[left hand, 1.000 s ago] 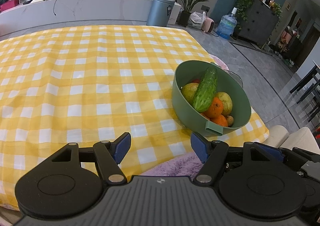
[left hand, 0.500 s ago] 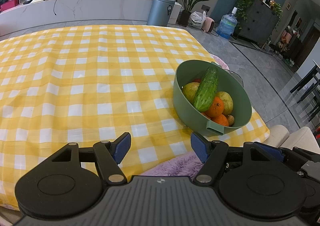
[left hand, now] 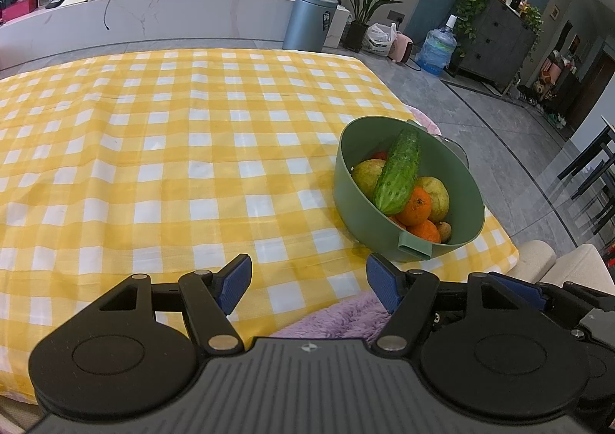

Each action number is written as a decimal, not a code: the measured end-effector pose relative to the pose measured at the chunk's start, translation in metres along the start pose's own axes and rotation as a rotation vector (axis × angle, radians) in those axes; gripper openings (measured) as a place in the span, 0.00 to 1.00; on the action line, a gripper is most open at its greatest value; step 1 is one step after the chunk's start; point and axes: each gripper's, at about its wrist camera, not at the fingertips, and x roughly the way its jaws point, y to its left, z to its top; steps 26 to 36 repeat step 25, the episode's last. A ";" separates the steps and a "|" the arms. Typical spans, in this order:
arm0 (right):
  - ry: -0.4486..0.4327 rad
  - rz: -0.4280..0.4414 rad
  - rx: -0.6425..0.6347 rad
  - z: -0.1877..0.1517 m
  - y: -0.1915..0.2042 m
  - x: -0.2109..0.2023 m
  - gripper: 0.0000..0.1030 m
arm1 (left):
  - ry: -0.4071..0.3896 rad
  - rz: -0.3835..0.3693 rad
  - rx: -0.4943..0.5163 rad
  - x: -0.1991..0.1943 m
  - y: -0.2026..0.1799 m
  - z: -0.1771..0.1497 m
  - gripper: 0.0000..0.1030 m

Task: Organize fruits

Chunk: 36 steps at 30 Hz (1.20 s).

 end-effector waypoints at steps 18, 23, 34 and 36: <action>-0.004 0.003 -0.012 0.001 0.003 -0.001 0.61 | 0.002 0.003 0.001 -0.001 0.001 0.000 0.78; -0.004 0.004 -0.015 0.001 0.004 -0.001 0.61 | 0.000 0.011 0.005 -0.001 0.004 0.000 0.78; -0.003 0.004 -0.016 0.001 0.004 0.000 0.61 | 0.002 0.011 0.005 -0.001 0.006 0.000 0.78; -0.003 0.004 -0.016 0.001 0.004 0.000 0.61 | 0.002 0.011 0.005 -0.001 0.006 0.000 0.78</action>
